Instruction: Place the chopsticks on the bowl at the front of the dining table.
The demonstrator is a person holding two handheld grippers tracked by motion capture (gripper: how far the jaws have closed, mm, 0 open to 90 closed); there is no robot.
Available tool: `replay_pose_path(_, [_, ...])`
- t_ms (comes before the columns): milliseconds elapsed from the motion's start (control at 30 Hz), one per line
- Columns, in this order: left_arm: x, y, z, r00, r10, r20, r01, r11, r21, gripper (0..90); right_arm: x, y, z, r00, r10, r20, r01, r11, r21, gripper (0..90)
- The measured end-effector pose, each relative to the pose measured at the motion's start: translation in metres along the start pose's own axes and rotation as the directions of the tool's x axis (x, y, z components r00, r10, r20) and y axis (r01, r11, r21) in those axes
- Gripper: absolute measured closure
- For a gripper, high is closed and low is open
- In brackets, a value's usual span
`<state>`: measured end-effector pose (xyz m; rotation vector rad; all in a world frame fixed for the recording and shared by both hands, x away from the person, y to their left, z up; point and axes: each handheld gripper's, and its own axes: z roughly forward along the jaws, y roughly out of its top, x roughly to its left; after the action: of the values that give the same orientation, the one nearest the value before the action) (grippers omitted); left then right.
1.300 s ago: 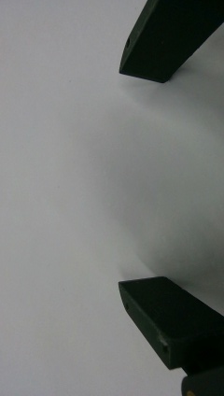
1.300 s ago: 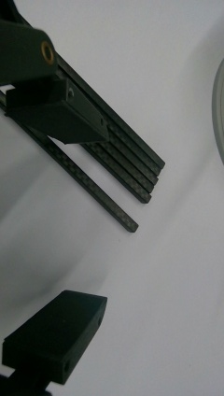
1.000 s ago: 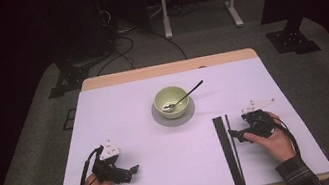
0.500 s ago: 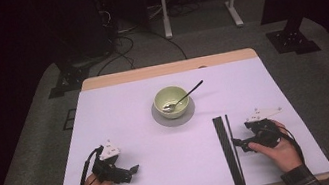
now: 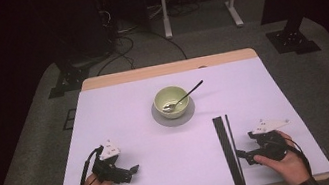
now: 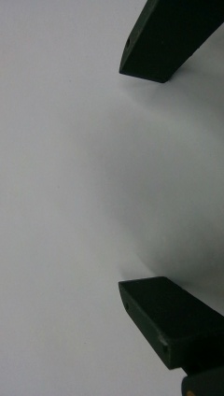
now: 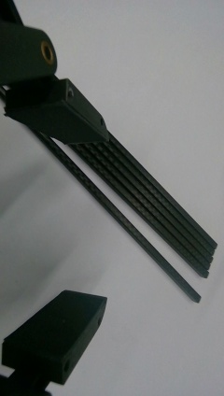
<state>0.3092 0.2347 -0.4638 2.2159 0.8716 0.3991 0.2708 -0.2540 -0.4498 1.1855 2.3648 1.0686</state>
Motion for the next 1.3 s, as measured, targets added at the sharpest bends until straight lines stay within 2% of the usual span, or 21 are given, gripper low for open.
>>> replay_pose_path(100, [0.0, 0.0, 0.0, 1.0, 0.0, 0.0, 0.0, 1.0, 0.0, 0.0, 0.007, -0.007, 0.0, 0.9999, -0.003, -0.016, 0.003, 1.0, 0.015, 15.9])
replay_pose_path(267, [0.0, 0.0, 0.0, 1.0, 0.0, 0.0, 0.0, 1.0, 0.0, 0.0, 0.014, -0.011, -0.001, 0.9997, -0.019, -0.016, 0.019, 1.0, 0.025, 15.9])
replay_pose_path(633, [0.0, 0.0, 0.0, 1.0, 0.0, 0.0, 0.0, 1.0, 0.0, 0.0, 0.019, -0.015, 0.0, 0.9983, -0.054, 0.021, 0.053, 0.997, 0.052, 15.9])
replay_pose_path(1067, [0.0, 0.0, 0.0, 1.0, 0.0, 0.0, 0.0, 1.0, 0.0, 0.0, 0.015, -0.016, -0.002, 0.9976, -0.056, 0.042, 0.053, 0.997, 0.062, 15.9])
replay_pose_path(1300, [0.0, 0.0, 0.0, 1.0, 0.0, 0.0, 0.0, 1.0, 0.0, 0.0, 0.006, -0.018, -0.005, 0.998, -0.036, 0.053, 0.032, 0.997, 0.066, 15.9])
